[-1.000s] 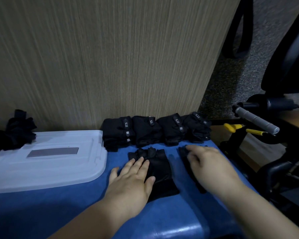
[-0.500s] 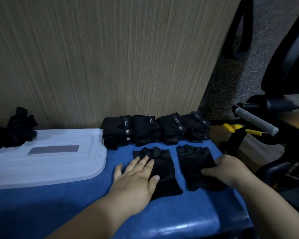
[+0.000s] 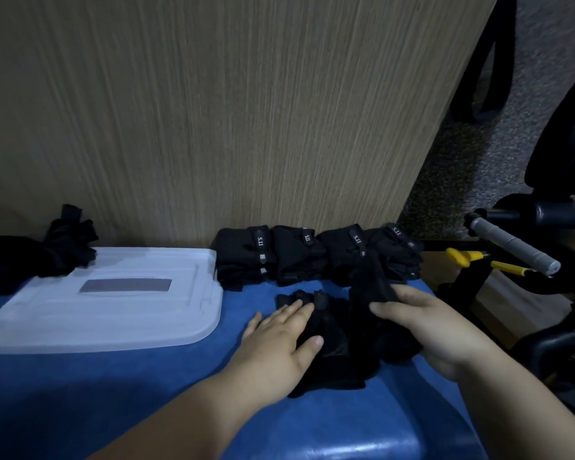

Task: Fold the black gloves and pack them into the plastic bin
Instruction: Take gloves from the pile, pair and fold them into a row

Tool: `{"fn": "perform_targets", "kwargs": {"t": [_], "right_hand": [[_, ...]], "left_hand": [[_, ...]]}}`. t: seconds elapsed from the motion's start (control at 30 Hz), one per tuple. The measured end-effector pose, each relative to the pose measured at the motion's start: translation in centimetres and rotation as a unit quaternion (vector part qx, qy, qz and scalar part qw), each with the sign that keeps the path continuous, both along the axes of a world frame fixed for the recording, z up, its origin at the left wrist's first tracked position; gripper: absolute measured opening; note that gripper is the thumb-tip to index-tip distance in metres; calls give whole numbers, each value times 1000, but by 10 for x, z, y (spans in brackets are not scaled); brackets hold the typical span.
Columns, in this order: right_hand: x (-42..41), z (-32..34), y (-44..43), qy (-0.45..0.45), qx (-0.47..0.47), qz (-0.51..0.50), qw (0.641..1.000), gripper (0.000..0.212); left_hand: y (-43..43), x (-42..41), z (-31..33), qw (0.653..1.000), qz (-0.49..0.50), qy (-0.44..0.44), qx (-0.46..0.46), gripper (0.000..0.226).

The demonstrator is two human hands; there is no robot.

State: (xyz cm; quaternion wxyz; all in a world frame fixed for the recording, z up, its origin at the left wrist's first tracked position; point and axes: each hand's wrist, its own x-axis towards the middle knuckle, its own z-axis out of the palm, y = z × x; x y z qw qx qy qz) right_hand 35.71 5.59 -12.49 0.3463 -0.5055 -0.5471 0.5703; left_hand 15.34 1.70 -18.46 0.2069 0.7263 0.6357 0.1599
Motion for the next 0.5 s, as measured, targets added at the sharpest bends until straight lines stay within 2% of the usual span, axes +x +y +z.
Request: {"fn": "perform_targets", "kwargs": {"t": [0.07, 0.13, 0.17, 0.23, 0.3, 0.37, 0.43, 0.5], "right_hand": [[-11, 0, -4, 25, 0, 40, 999, 37], [-20, -1, -7, 41, -13, 68, 997, 45], [-23, -2, -8, 46, -16, 73, 996, 43], [-27, -4, -6, 25, 3, 64, 998, 27], [-28, -7, -3, -31, 34, 26, 999, 15], [-24, -16, 4, -123, 63, -12, 990, 13], [-17, -26, 11, -247, 82, -32, 965, 16], [-13, -33, 14, -320, 72, -37, 944, 29]], "left_hand": [[1, 0, 3, 996, 24, -81, 0, 48], [3, -1, 3, 978, 67, -199, 6, 38], [4, -2, 2, 966, 84, -246, 9, 34], [7, -2, -1, 961, 108, -251, 36, 32], [8, -3, 1, 962, 128, -231, 64, 43], [7, -4, 9, 951, 155, -264, 49, 43], [5, -4, 15, 939, 174, -296, 25, 43], [6, -4, 15, 944, 178, -278, 21, 51]]}}
